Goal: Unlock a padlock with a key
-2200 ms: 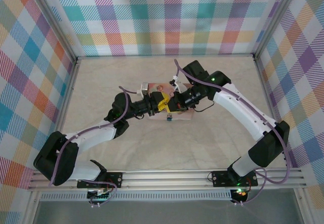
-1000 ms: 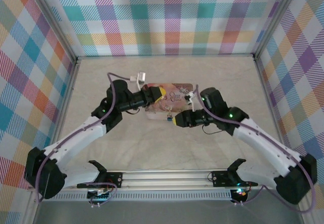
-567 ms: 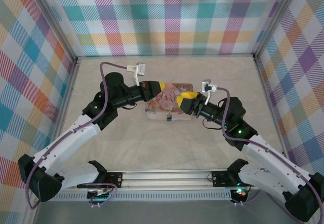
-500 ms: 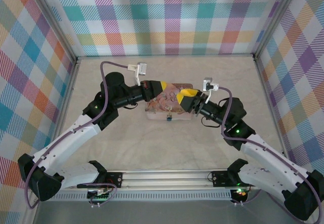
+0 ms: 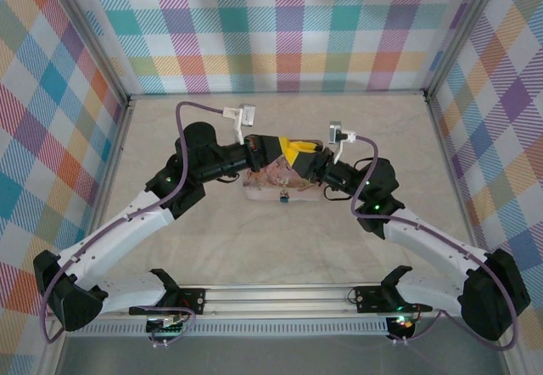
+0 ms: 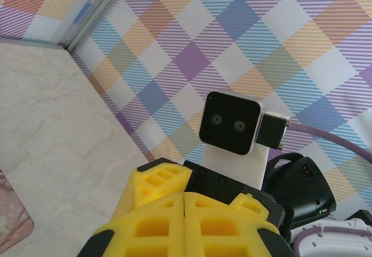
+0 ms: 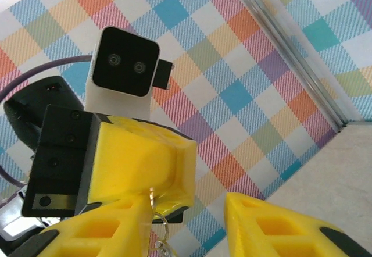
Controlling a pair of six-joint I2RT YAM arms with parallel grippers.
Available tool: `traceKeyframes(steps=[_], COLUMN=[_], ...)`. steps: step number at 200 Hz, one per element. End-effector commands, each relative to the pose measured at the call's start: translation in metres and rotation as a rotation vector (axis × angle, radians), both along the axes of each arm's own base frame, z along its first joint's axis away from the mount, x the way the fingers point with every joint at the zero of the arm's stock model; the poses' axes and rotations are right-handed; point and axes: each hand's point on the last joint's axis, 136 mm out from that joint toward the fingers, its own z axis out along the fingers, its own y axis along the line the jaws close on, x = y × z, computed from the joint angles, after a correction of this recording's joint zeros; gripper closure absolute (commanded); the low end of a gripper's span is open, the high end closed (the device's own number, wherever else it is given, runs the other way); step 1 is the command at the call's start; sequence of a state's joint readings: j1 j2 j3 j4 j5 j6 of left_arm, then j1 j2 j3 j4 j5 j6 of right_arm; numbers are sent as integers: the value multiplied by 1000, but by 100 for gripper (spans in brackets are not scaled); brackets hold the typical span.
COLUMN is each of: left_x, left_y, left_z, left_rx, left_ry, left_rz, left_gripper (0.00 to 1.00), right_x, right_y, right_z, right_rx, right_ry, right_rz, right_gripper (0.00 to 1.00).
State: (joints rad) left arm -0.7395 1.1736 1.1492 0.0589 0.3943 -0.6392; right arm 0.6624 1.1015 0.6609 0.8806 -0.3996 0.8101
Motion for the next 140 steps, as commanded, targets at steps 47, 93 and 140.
traceKeyframes(steps=[47, 93, 140], left_x=[-2, -1, -4], left_y=[-2, -4, -9], left_z=[27, 25, 24], left_rx=[-61, -74, -90], left_ry=[-57, -47, -34], left_rz=[8, 5, -27], left_gripper=[100, 100, 100], right_x=[-22, -22, -17], right_y=[4, 11, 9], right_z=[28, 27, 31], right_rx=[79, 71, 84], right_ry=[-79, -81, -99], right_rz=[116, 147, 109], right_gripper=[65, 76, 94])
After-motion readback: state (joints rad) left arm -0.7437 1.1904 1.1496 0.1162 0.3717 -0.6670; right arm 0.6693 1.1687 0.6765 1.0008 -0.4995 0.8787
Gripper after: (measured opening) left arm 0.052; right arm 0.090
